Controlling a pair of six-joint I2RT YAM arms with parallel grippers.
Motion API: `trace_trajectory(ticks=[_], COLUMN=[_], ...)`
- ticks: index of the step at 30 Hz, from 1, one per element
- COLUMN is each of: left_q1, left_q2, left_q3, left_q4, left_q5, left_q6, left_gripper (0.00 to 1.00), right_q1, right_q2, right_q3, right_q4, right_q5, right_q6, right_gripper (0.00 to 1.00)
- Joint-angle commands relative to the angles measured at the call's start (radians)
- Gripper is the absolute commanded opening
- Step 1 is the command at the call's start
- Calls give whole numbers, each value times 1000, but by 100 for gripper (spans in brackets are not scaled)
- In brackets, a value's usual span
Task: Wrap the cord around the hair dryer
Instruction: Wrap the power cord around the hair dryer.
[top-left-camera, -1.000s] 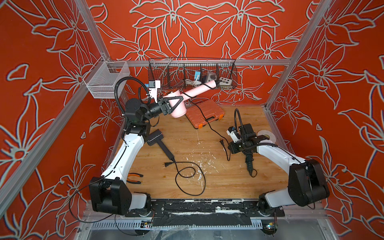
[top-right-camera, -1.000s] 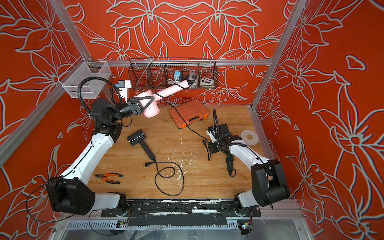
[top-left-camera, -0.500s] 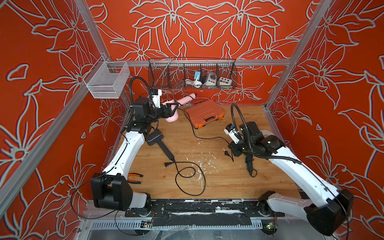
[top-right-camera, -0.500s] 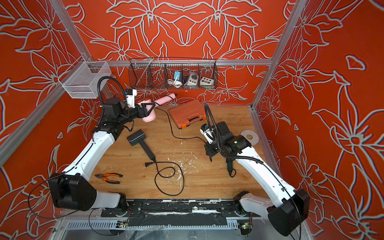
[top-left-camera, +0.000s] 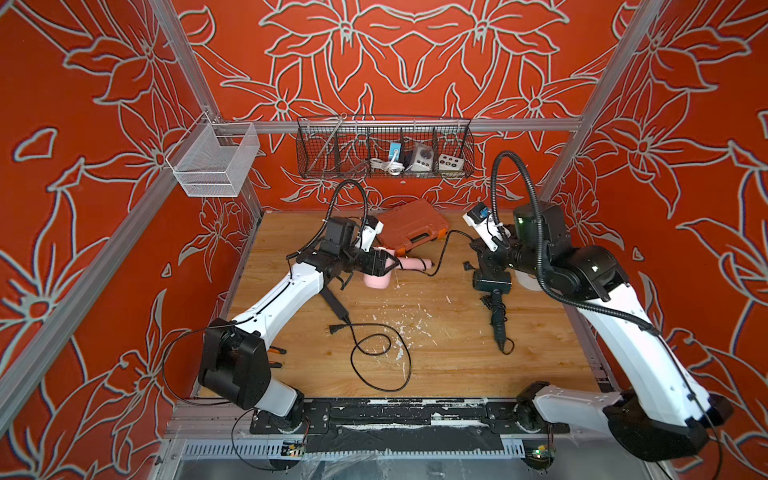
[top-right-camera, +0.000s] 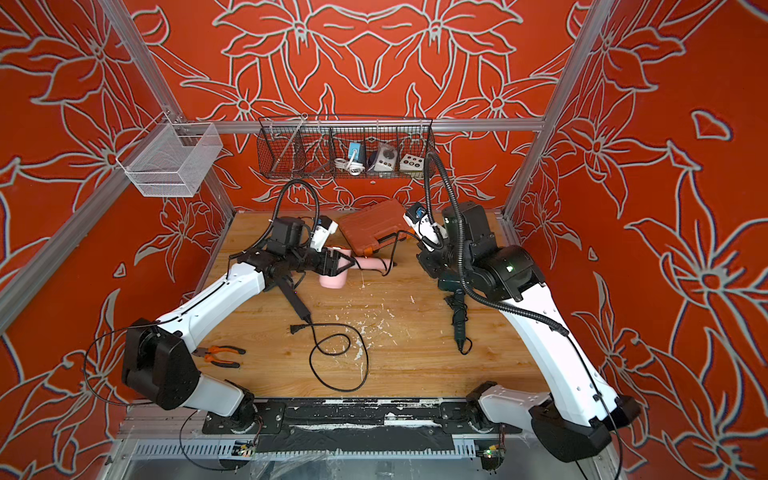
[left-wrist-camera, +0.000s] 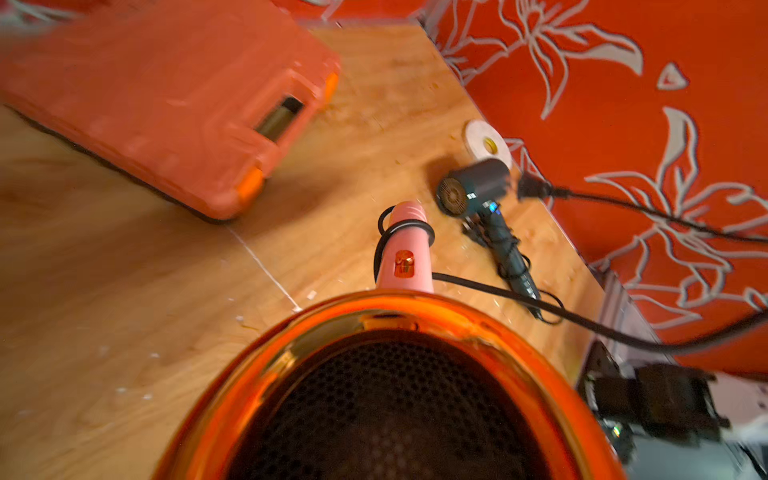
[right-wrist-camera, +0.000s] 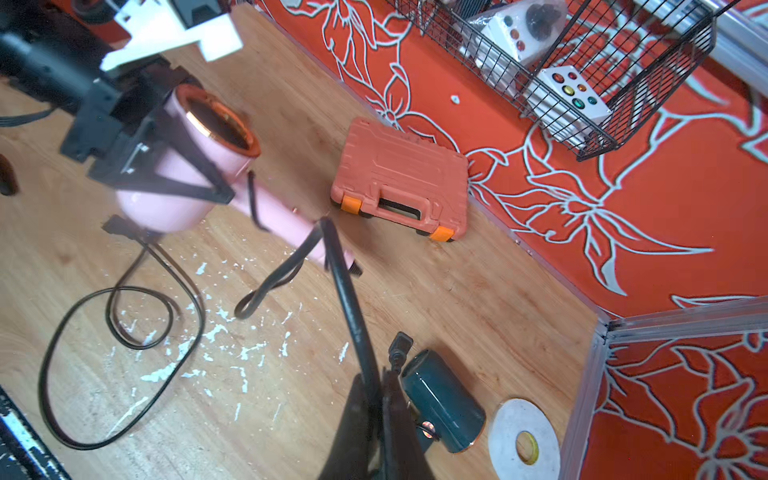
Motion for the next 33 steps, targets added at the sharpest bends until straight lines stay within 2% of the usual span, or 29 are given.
trace_trajectory(ticks=[1,10,13,16,18,21,25,33], left_q1=[-46,-182,-211,-212,-208,-187,-120,5], left_q2=[-51,-35,-64,-135,-173,-209,-242,-253], left_q3=[4,31,8,-59,-73,-54,-56,-63], left_q4=[-42,-108,3,275,402,499,694,904], left_q5=[192,417,528,600,624,642,662,646], left_q6=[76,122,54,-113,-191,-267,-423,-592], left_gripper=[0,0,0,0,0,0,0,0], right_q1=[-1,-35,-73,-115,-146,-190,-232,-278], right_q2=[34,126,145,145,137,120,111,69], right_q3=[43,49,-1,-93,-160,-261,-372,-515], right_q4=[40,136,184,255,308,391,474,573], right_q5=[45,-15,-50,-114,-166,-251,-346,-472], right_q6=[-85,-111,-92,-55,-19,38,104,219], right_gripper=[0,0,0,0,0,0,0,0])
